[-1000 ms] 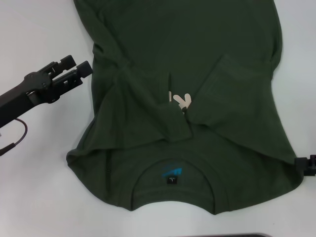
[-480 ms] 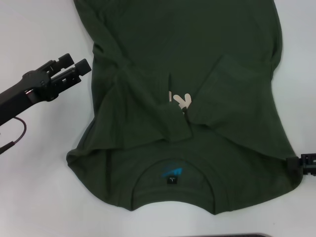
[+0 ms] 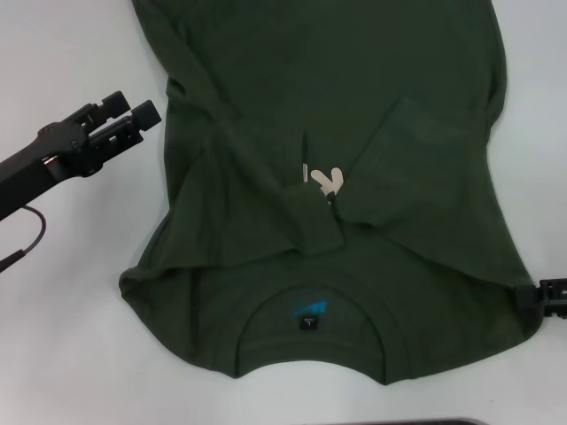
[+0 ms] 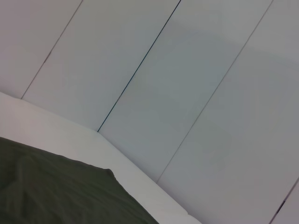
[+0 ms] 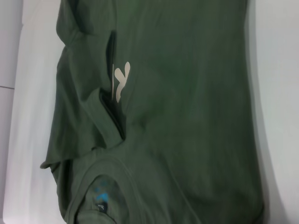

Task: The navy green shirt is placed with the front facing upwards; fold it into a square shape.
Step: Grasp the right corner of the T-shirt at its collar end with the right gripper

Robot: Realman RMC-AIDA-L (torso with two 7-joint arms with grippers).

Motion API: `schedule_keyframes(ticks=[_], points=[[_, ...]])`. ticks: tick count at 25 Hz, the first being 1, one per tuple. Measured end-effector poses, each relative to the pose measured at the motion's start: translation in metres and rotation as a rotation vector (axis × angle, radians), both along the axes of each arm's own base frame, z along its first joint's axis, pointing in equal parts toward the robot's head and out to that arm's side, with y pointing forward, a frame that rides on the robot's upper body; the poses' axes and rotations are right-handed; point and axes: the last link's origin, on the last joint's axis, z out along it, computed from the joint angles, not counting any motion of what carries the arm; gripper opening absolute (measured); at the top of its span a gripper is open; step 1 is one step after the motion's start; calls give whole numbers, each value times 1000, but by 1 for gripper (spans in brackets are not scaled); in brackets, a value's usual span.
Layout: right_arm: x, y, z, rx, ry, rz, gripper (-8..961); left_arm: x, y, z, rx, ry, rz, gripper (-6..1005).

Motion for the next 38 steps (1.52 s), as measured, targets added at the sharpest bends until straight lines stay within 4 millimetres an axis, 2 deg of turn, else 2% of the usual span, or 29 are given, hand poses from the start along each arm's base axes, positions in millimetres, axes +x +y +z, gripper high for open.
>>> schedule_keyframes(ticks=[5,18,30,38], points=[[0,0,-1,-12,-3,-1,718,0,0,0,0,0,0,824],[-18,8,-9,-26,57,70,718,1,2,1,13,-2,-4,824],[-3,-2,-1,-10,22,7,712,1,2,0,12,-5,-3,824],[0,1,1,17,13,-17,708,1,2,0,12,-4,-3,823]])
